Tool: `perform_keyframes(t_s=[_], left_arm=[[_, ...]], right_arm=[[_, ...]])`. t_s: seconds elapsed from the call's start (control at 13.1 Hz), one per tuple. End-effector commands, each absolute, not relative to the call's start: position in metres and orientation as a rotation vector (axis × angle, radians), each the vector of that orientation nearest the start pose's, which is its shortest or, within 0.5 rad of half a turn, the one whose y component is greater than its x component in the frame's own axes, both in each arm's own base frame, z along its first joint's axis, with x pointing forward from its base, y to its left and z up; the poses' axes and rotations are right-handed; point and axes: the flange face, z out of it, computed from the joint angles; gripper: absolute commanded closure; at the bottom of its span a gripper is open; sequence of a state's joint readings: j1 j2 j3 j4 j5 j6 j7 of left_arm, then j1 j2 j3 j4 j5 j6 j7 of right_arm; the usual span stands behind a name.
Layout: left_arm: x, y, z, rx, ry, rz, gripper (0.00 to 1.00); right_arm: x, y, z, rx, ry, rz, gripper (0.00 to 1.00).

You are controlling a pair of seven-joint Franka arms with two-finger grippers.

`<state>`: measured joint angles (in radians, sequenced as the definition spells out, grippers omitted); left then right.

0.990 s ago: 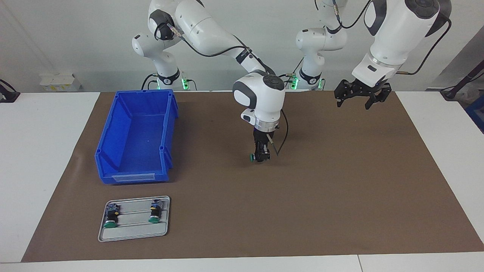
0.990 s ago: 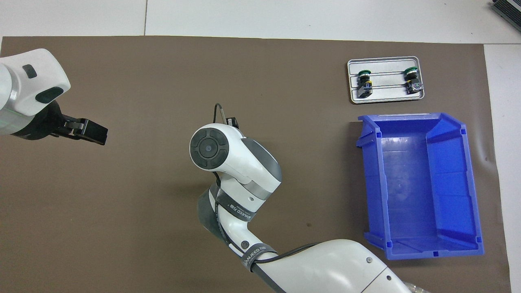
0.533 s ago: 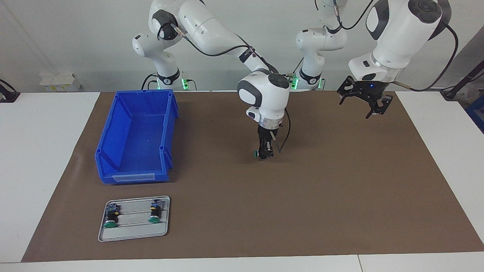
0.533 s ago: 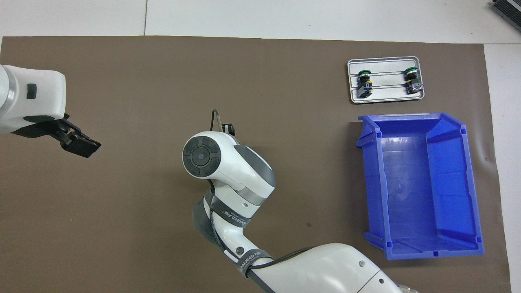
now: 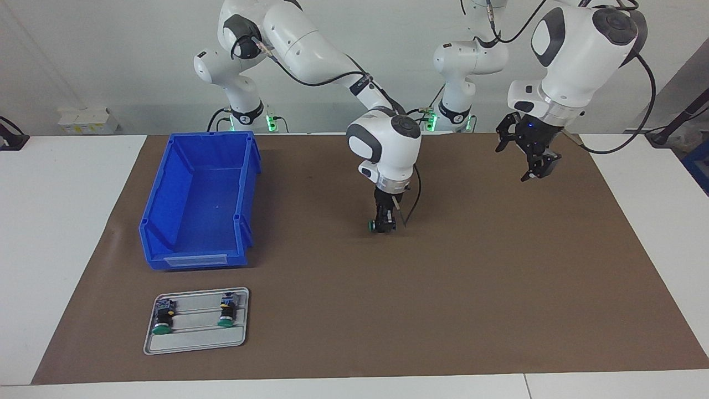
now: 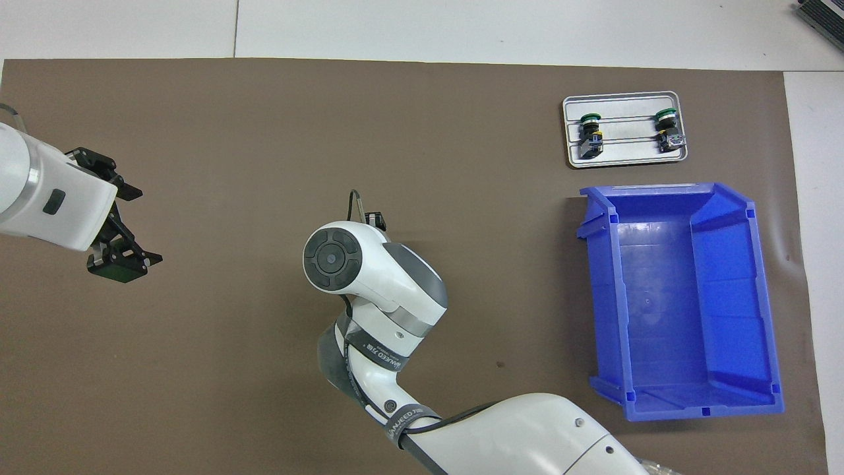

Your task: Place and press button with both arms

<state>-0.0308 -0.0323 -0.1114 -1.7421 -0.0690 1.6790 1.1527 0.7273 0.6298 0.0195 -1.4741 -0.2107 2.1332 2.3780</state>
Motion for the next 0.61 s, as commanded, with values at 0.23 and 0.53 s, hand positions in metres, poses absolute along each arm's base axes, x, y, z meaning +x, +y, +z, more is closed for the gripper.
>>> perform_keyframes(t_s=[0.23, 0.53], left_arm=[[0.534, -0.115, 0.558, -2.426, 2.132, -0.077, 0.00], [0.543, -0.161, 0.535, -2.372, 2.194, -0.130, 0.00]], right_arm=[[0.539, 0.469, 0.339, -2.161, 2.163, -0.220, 0.05], [0.528, 0.444, 0.362, -2.188, 2.129, -0.221, 0.03]])
